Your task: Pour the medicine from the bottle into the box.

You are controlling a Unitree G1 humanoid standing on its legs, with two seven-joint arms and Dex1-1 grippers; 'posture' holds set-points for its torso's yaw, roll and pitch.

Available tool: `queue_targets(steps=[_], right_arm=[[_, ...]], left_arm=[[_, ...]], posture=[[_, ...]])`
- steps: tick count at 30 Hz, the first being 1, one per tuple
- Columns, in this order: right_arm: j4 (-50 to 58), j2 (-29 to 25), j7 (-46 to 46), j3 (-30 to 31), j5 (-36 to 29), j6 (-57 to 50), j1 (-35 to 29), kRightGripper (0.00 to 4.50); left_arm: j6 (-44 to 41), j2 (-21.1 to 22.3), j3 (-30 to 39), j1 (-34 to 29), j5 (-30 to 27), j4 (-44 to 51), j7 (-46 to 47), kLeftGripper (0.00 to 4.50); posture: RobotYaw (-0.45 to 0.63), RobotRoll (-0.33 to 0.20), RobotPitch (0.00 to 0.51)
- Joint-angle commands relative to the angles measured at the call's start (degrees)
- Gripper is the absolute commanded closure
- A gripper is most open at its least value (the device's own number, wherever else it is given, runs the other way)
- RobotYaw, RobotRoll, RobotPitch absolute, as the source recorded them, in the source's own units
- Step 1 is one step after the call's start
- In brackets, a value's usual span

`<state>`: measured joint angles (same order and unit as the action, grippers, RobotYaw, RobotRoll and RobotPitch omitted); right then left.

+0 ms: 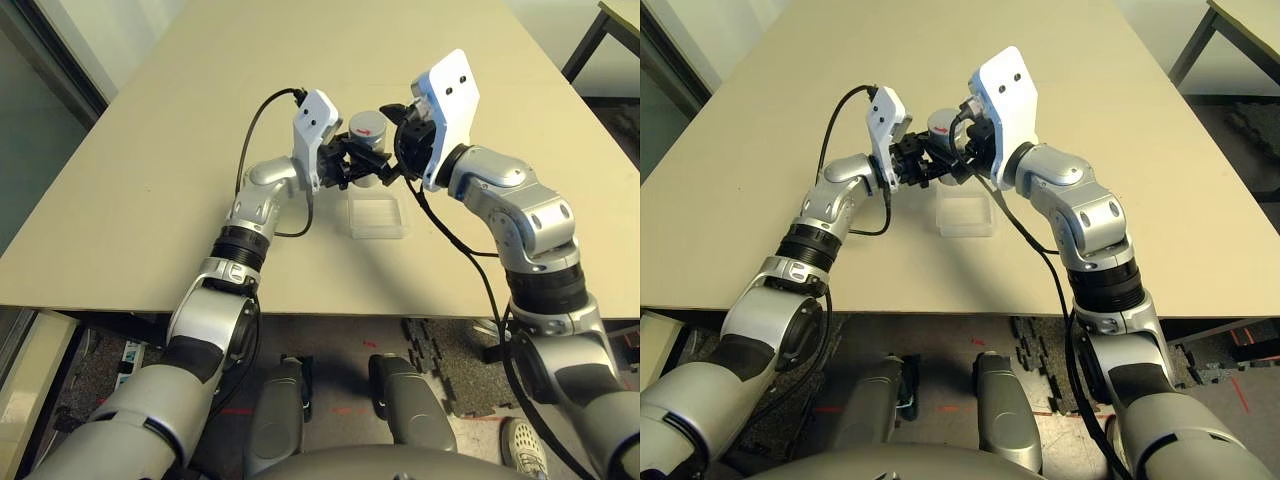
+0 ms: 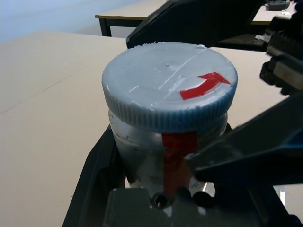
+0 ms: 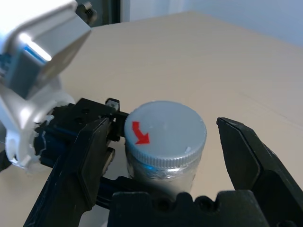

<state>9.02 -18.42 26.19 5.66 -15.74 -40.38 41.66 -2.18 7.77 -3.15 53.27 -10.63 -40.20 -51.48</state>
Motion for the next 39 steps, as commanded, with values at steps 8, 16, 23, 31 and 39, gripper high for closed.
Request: queue_targets(steps=[8, 16, 23, 31, 39], right_arm=[[0.11, -0.09, 0.78, 0.29, 0.93, 0.80, 0.04, 1.84], [-0.05, 0.24, 0.97, -0.37, 0.57, 1.53, 0.76, 1.84], [-3.47, -2.26, 9.35, -3.42, -4.49, 3.68, 3.58, 1.84], [-18.25, -8.27, 27.00, -5.08, -8.87, 10.43, 10.76, 1.85], [-33.30, -9.30, 38.57, -4.32, -8.60, 15.65, 17.71, 1.86]], left_arm=[[-1.16, -0.01, -0.49, -1.14, 0.09, 2.53, 0.26, 1.93], [-1.43, 0.41, -0.40, -1.94, -0.01, 2.67, 0.20, 1.93], [-4.82, 1.10, -0.70, -2.62, -1.85, 6.53, -2.55, 1.93], [-13.80, 3.90, -2.08, -4.86, -6.19, 18.39, -7.50, 1.93], [-24.07, 8.19, -3.84, -7.28, -12.90, 31.20, -13.08, 1.93]], posture=[[-0.20, 0.000, 0.122], [-0.20, 0.000, 0.122], [-0.21, 0.000, 0.125], [-0.17, 0.000, 0.135], [-0.12, 0.000, 0.139]])
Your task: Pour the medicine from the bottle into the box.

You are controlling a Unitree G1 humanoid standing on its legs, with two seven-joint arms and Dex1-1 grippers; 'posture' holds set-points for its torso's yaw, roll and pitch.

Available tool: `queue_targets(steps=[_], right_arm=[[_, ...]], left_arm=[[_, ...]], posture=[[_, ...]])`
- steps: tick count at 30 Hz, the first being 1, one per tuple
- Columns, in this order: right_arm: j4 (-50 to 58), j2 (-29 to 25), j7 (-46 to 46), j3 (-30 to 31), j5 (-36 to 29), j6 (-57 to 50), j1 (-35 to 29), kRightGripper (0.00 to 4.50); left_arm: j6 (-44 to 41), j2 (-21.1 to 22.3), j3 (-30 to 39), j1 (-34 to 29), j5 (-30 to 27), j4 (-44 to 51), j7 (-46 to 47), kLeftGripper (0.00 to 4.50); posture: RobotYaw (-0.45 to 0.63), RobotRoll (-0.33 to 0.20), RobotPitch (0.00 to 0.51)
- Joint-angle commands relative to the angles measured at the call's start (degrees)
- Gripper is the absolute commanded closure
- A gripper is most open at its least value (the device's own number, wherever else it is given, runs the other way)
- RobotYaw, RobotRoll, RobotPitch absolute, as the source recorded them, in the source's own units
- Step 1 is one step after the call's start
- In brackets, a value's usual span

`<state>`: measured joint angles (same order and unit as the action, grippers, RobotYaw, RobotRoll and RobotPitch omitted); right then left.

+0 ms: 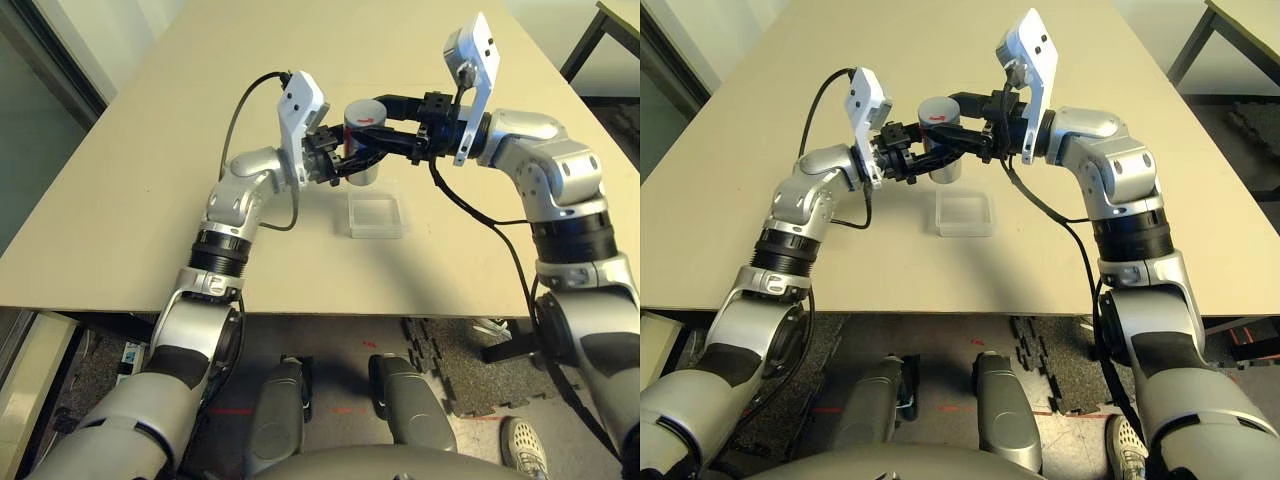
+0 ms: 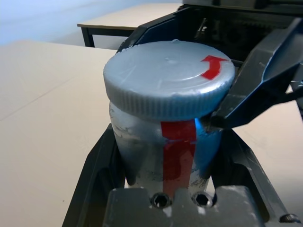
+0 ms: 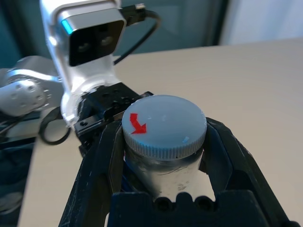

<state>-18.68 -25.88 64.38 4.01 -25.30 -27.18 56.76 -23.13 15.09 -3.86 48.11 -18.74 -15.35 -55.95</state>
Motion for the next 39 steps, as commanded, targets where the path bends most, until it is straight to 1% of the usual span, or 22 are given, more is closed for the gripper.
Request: queue_targets(steps=[1, 5, 12, 16, 20, 22, 24, 26, 29, 31, 35, 39], right_arm=[[-6.67, -1.75, 1.21, -2.70, 0.88, 2.70, 3.23, 1.86], [-9.85, -1.45, 3.61, -3.02, 0.40, 2.59, 5.16, 1.86], [-12.47, -1.95, 5.48, -3.37, 1.08, 3.62, 6.34, 1.86], [-11.60, -2.28, 5.41, -3.67, 0.86, 3.03, 5.73, 1.86], [-6.12, -3.14, 4.35, -3.74, 0.19, 0.02, 3.19, 1.86], [1.32, -3.66, 2.65, -4.36, -1.48, -4.27, 0.70, 1.15], [8.20, -3.99, 0.72, -5.16, -3.25, -8.47, -1.71, 0.68], [13.05, -4.22, -1.12, -5.62, -4.56, -11.26, -3.63, 0.01], [19.20, -4.32, -4.02, -5.96, -5.62, -13.98, -6.51, 0.00], [21.05, -4.23, -5.50, -6.12, -6.17, -14.89, -7.45, 0.00], [22.87, -4.09, -7.23, -6.08, -6.92, -15.63, -8.52, 0.00], [22.97, -3.75, -8.44, -5.77, -7.11, -15.52, -8.29, 0.00]], left_arm=[[-4.22, 1.33, -3.45, -2.40, -5.58, 7.75, -9.10, 1.93], [-7.34, 2.55, -4.81, -3.35, -7.97, 11.87, -10.00, 1.93], [-10.38, 3.76, -6.44, -4.18, -10.64, 15.18, -10.86, 1.93], [-10.46, 3.76, -6.78, -3.97, -10.93, 15.35, -11.11, 1.93], [-8.76, 3.24, -6.75, -3.02, -10.13, 12.93, -11.48, 1.93], [-7.52, 3.08, -6.62, -2.47, -9.62, 11.29, -11.58, 1.93], [-6.63, 2.87, -6.39, -2.01, -9.06, 9.94, -12.09, 1.93], [-5.88, 2.73, -6.27, -1.75, -8.61, 8.99, -12.77, 1.93], [-4.79, 2.43, -6.29, -1.60, -8.29, 8.12, -13.51, 1.93], [-4.42, 2.18, -6.37, -1.53, -8.26, 7.99, -13.81, 1.93], [-3.63, 1.65, -6.70, -1.06, -7.88, 7.24, -14.27, 1.93], [-2.73, 1.48, -6.93, -0.54, -7.48, 6.18, -14.93, 1.93]], posture=[[-0.11, 0.000, 0.140], [-0.10, 0.000, 0.141], [-0.11, 0.000, 0.146], [-0.13, 0.000, 0.148], [-0.13, 0.000, 0.146], [-0.14, 0.000, 0.142], [-0.14, 0.000, 0.140], [-0.15, 0.000, 0.139], [-0.17, 0.000, 0.136], [-0.17, 0.000, 0.133], [-0.18, 0.000, 0.127], [-0.19, 0.000, 0.122]])
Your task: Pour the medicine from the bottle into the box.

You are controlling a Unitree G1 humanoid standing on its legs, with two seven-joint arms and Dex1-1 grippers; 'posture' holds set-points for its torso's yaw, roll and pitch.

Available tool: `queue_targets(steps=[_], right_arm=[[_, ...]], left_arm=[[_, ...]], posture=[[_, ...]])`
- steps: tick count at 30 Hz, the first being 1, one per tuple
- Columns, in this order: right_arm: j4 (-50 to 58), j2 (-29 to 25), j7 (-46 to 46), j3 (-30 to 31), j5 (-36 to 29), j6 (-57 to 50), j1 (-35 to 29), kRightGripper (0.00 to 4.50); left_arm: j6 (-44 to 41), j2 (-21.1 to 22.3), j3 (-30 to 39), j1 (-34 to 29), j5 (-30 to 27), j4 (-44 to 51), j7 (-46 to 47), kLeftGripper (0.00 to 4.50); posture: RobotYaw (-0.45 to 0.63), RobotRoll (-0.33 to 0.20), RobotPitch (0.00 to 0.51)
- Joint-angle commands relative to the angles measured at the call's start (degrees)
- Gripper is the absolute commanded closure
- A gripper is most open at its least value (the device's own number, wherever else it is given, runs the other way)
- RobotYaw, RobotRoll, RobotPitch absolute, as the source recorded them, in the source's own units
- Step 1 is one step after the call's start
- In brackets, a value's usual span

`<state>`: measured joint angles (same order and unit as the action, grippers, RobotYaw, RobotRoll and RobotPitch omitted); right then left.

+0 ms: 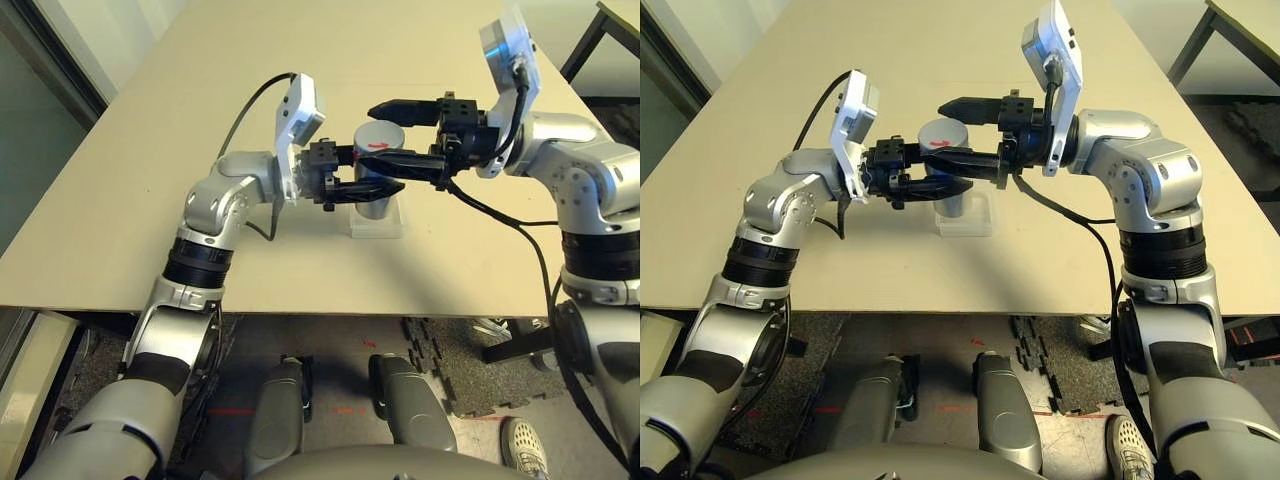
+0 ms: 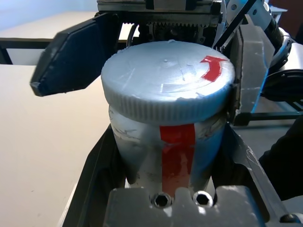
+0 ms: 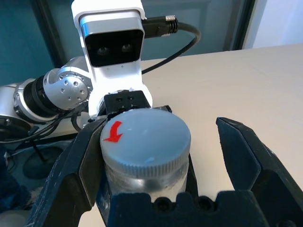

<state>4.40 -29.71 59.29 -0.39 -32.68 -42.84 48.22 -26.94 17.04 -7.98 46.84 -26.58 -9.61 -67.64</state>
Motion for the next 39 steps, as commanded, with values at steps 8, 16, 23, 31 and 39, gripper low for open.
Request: queue_targets(steps=[8, 16, 23, 31, 39], right_arm=[[-3.90, -1.32, -3.61, -2.62, 1.48, 1.86, -0.31, 0.00], [-7.96, -6.15, -3.18, -5.18, 2.03, 4.01, -2.92, 0.00], [-5.34, -9.79, -4.44, -7.69, -1.12, 1.67, -6.28, 0.00], [4.92, -9.94, -6.96, -8.47, -5.77, -4.88, -10.63, 0.00], [9.87, -8.11, -9.39, -6.33, -9.07, -8.02, -8.82, 0.00]], left_arm=[[1.79, 0.11, -2.80, -0.16, 0.84, 0.77, -3.38, 1.93], [1.80, 1.02, -1.79, -1.31, 1.31, 1.15, -2.57, 1.93], [2.68, 1.90, -1.18, -1.03, 1.65, -0.58, -2.76, 1.93], [5.31, 1.86, -0.55, 0.54, 2.85, -5.01, -3.44, 1.93], [8.09, 1.91, -0.46, 2.34, 3.80, -9.67, -4.11, 1.93]], posture=[[-0.17, 0.000, 0.122], [-0.15, 0.000, 0.131], [-0.16, 0.000, 0.133], [-0.17, 0.000, 0.133], [-0.18, 0.000, 0.133]])
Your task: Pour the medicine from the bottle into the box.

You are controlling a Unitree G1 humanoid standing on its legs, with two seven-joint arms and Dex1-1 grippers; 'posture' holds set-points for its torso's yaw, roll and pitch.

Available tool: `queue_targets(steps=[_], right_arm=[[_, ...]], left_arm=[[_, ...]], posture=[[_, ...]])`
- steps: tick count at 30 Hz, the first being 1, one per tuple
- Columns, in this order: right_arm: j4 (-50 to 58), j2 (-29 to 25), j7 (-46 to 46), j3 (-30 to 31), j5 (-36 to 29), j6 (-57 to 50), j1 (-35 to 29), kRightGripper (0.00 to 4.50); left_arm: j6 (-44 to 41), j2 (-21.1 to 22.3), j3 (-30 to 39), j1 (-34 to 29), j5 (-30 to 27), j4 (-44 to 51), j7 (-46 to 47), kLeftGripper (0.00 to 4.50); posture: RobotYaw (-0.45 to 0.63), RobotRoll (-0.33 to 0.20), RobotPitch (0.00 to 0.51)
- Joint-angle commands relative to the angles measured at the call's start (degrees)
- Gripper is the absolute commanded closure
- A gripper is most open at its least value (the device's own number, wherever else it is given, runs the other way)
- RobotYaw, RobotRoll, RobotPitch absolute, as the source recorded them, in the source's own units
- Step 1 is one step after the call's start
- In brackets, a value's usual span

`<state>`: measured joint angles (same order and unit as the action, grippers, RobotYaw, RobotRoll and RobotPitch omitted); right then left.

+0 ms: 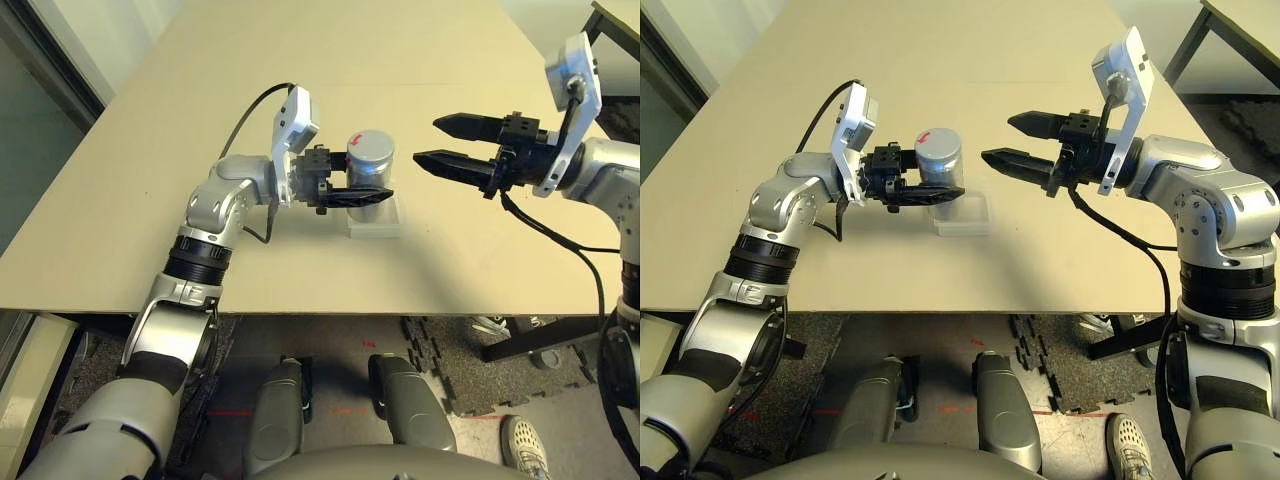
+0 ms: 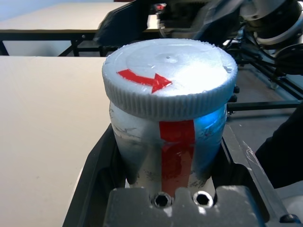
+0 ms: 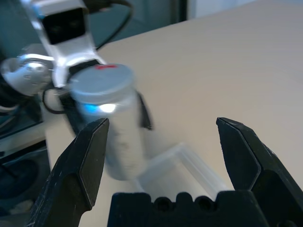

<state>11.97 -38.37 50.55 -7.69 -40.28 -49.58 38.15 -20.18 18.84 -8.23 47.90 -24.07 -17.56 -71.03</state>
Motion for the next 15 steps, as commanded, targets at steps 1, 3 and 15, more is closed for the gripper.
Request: queue_targets(steps=[1, 3, 15], right_arm=[[2.63, 1.08, -0.89, 1.51, -1.76, -1.54, 1.82, 0.00], [2.97, 1.97, -1.04, 2.48, -1.96, -1.79, 2.73, 0.00], [-0.67, 6.83, -1.70, 10.16, 3.29, 1.87, 7.20, 0.00]], left_arm=[[1.76, 0.06, -0.18, 1.63, 1.45, -2.48, -0.76, 1.93], [2.45, -0.09, -0.14, 2.20, 1.74, -3.74, -0.83, 1.93], [4.01, -2.40, -0.34, 2.63, 2.66, -5.52, -0.52, 1.93]], posture=[[-0.18, 0.000, 0.133], [-0.18, 0.000, 0.133], [-0.19, 0.000, 0.139]])
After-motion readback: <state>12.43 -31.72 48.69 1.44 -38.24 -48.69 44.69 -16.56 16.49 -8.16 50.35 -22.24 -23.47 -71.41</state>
